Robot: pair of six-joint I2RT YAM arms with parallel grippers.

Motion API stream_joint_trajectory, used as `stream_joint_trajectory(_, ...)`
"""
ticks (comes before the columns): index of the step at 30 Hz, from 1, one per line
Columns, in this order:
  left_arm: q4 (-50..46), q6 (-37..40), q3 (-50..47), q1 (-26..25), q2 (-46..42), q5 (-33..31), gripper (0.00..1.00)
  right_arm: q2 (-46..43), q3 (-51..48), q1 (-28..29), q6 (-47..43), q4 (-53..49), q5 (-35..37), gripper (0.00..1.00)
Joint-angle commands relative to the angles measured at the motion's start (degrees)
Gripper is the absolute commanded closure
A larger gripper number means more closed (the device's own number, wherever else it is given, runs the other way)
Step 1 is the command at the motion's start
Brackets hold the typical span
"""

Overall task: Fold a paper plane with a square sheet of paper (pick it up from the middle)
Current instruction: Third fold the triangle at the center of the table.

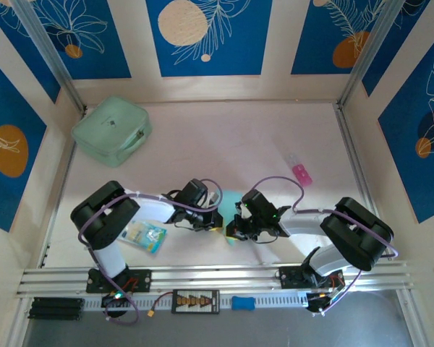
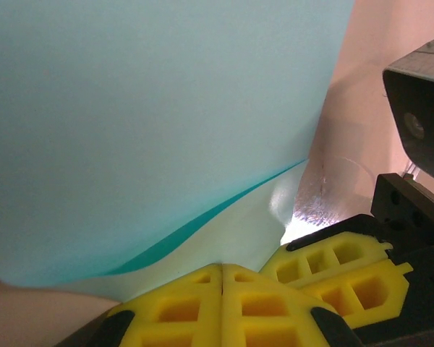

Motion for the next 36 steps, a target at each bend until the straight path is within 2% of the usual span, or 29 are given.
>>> stream_joint_trajectory(1, -6.9, 1.2, -0.7, 2.2, -0.4, -5.5, 1.0, 1.0, -1.3, 0.3, -1.1, -10.3, 3.6, 0.99)
stream_joint_trajectory(11, -9.0, 2.9, 1.8, 6.3, -0.8, -5.9, 1.0, 1.2, -1.2, 0.2, -2.8, -11.5, 3.3, 1.0)
stream_joint_trajectory(20, -15.6, 7.8, 5.2, 13.0, -1.0, -6.5, 0.99, 0.4, -1.0, -0.4, -5.9, -12.7, 1.8, 1.0)
stream_joint_trajectory(28, -14.7, 6.8, 3.1, 12.6, -8.1, -6.9, 0.96, 0.9, 1.3, -3.8, -10.9, -14.7, 0.0, 1.0)
stream_joint_trajectory(32, -11.4, 6.5, 3.2, 9.1, -10.0, -4.2, 0.92, 1.5, 2.6, -4.7, -11.9, -15.0, -0.4, 1.0)
stream_joint_trajectory(36, -8.7, 5.0, 5.3, 3.9, -6.5, -1.4, 0.92, 1.5, 2.6, -4.8, -11.9, -14.9, -0.7, 1.0)
